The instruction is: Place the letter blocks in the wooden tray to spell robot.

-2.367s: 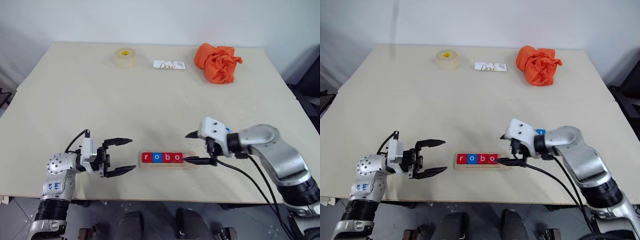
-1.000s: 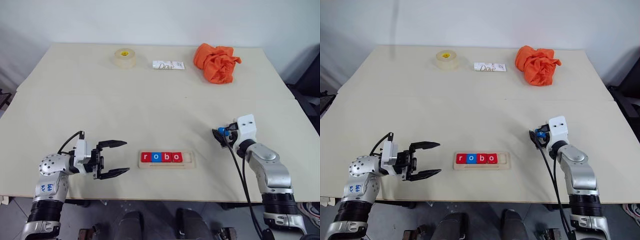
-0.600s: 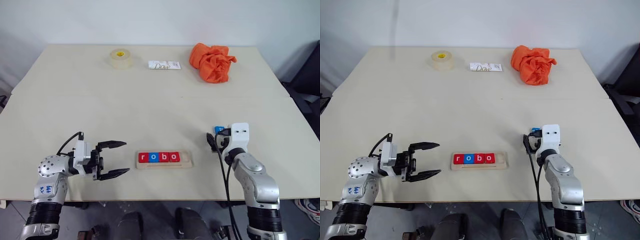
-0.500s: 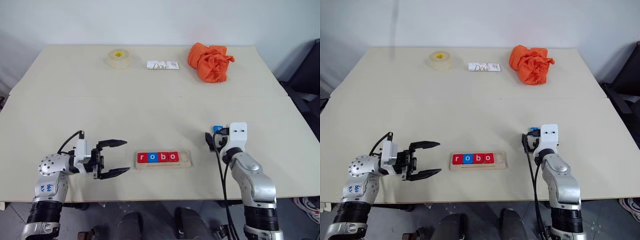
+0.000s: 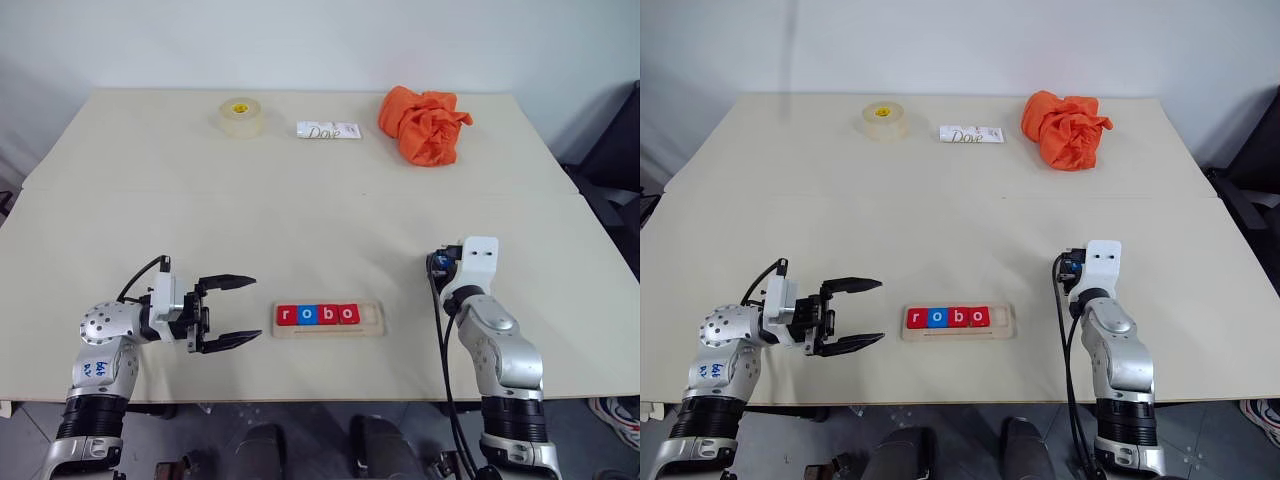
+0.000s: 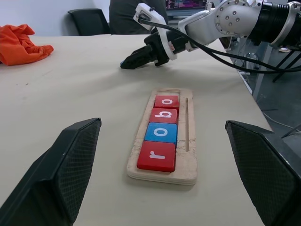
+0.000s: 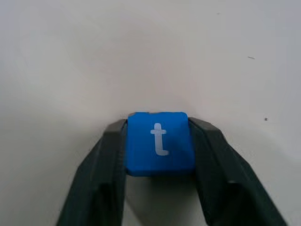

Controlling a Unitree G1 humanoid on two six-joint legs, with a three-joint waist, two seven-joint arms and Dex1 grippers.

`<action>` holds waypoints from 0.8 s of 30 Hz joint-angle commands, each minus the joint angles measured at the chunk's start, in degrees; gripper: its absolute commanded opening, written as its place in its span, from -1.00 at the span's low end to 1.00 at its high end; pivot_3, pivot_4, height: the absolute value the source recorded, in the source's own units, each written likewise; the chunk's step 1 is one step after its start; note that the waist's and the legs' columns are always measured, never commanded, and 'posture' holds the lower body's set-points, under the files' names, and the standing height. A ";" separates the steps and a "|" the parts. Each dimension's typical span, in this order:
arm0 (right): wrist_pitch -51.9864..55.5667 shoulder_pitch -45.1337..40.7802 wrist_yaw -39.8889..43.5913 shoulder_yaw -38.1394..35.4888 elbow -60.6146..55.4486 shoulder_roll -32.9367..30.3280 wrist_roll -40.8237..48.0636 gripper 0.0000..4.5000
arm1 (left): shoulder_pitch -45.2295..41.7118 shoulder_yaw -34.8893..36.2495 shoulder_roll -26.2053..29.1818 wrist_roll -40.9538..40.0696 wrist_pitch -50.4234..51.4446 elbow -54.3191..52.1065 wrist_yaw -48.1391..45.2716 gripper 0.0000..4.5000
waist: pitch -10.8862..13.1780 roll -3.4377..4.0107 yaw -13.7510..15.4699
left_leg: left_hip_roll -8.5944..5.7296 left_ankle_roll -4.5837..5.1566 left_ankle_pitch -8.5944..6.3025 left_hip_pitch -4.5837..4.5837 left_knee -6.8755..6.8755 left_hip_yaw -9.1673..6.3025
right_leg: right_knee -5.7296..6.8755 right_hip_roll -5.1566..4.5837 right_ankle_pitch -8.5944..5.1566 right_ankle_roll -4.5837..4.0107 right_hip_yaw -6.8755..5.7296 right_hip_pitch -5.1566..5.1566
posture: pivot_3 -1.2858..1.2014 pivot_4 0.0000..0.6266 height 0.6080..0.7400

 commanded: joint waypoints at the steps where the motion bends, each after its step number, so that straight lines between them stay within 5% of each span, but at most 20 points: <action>1: 4.80 2.66 1.39 -0.72 -11.43 -0.19 3.99 -0.34 | -0.69 0.49 1.11 -0.51 -0.40 1.51 -1.51 1.00 | 0.02 0.02 0.03 | -0.01 0.00 0.00 -0.02 -0.06 0.00 | -0.01 0.00 0.00 0.00 0.00 -0.04 | 0.03 -0.52 1.00; 9: 18.82 14.22 0.59 4.61 -32.99 -1.25 6.09 -0.34 | -3.06 -0.64 0.41 -0.27 -0.47 4.32 -3.33 1.00 | 0.02 0.02 0.09 | -0.01 0.01 0.01 -0.02 -0.42 0.02 | -0.18 0.05 -0.03 -0.05 -0.03 -0.11 | 0.03 -0.52 1.00; 18: 22.31 15.64 1.60 6.64 -35.32 -1.25 6.75 -0.34 | -4.61 -2.11 -0.53 0.06 -0.16 5.19 -3.99 1.00 | 0.02 0.02 0.06 | 0.00 0.01 0.03 -0.01 -0.44 0.00 | -0.25 0.07 -0.04 -0.06 -0.04 -0.10 | 0.03 -0.52 1.00; 24: 20.22 15.57 2.25 5.29 -35.46 -1.74 7.28 0.60 | -3.52 -2.14 -0.29 -0.33 0.21 3.74 -3.50 1.00 | 0.02 0.02 0.05 | -0.02 0.01 0.03 -0.01 -0.44 0.00 | -0.26 0.06 -0.04 -0.06 -0.04 -0.10 | 0.03 -0.52 1.00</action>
